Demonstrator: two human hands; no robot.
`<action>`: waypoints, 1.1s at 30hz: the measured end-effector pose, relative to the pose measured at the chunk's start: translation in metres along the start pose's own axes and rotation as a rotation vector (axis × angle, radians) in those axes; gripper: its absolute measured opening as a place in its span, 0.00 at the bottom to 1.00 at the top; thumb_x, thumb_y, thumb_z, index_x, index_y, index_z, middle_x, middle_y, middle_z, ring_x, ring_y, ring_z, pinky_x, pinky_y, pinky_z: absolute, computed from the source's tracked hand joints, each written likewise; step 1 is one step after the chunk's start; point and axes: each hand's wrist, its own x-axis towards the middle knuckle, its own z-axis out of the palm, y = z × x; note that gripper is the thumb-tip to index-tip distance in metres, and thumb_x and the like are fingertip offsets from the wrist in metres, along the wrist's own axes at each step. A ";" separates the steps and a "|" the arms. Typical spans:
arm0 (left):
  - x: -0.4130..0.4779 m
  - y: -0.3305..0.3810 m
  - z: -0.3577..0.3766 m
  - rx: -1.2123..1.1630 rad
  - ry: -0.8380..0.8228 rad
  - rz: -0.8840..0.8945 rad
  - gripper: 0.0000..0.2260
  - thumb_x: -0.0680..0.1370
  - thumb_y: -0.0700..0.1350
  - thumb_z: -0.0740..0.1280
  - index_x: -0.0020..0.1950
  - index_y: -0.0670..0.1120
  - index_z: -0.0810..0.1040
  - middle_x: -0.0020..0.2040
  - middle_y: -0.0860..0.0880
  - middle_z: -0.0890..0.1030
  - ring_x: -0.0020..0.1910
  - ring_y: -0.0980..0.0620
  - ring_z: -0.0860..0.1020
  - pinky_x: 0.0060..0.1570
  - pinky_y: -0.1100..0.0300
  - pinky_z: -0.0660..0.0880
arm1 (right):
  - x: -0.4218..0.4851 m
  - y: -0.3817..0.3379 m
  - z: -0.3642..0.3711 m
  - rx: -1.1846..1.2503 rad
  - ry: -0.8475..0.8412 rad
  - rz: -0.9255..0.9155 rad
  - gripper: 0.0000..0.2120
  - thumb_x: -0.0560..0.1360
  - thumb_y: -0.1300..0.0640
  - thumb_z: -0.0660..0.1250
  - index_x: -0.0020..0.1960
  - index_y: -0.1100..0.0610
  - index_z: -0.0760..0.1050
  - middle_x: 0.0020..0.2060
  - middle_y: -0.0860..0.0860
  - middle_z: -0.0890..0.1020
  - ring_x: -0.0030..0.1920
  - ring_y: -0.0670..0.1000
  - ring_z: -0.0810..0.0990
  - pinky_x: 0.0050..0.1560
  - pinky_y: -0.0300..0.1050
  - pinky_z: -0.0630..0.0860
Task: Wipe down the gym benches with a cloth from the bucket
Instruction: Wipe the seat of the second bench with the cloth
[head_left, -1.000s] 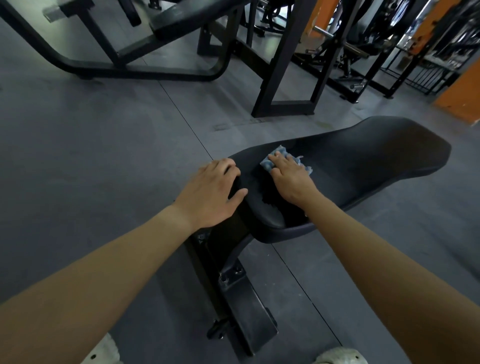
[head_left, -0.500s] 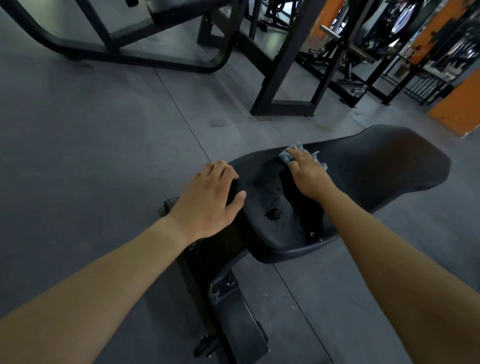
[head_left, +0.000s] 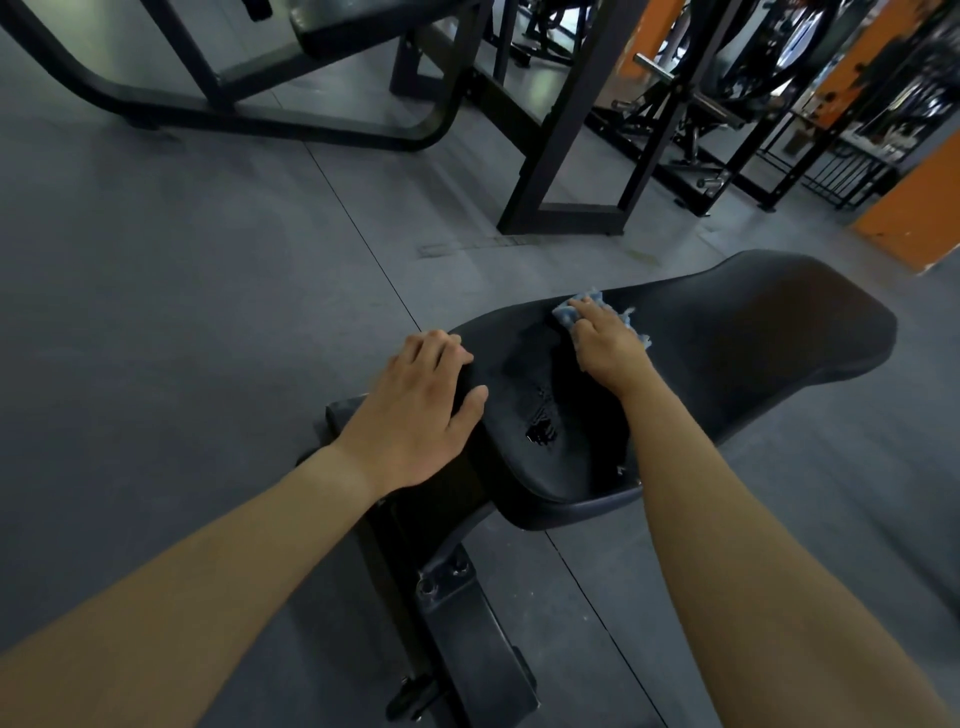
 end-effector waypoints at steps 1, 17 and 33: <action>0.000 0.000 -0.001 -0.001 -0.006 0.000 0.24 0.83 0.60 0.54 0.69 0.43 0.71 0.69 0.46 0.70 0.71 0.49 0.65 0.69 0.53 0.69 | 0.002 -0.002 0.001 -0.008 0.001 0.025 0.20 0.83 0.56 0.53 0.73 0.51 0.71 0.75 0.55 0.68 0.75 0.57 0.65 0.76 0.56 0.58; -0.008 0.009 -0.005 -0.050 0.022 -0.069 0.23 0.84 0.58 0.56 0.75 0.47 0.68 0.76 0.49 0.67 0.76 0.50 0.65 0.73 0.50 0.67 | -0.061 -0.028 0.003 -0.120 -0.239 -0.310 0.25 0.85 0.57 0.52 0.82 0.48 0.56 0.82 0.48 0.54 0.81 0.49 0.49 0.80 0.50 0.45; -0.018 0.004 -0.018 -0.104 0.035 -0.101 0.17 0.85 0.44 0.59 0.74 0.47 0.68 0.71 0.47 0.74 0.68 0.50 0.73 0.67 0.51 0.72 | -0.104 -0.045 0.007 -0.126 -0.301 -0.493 0.24 0.86 0.55 0.52 0.81 0.45 0.58 0.81 0.43 0.54 0.81 0.44 0.47 0.76 0.42 0.43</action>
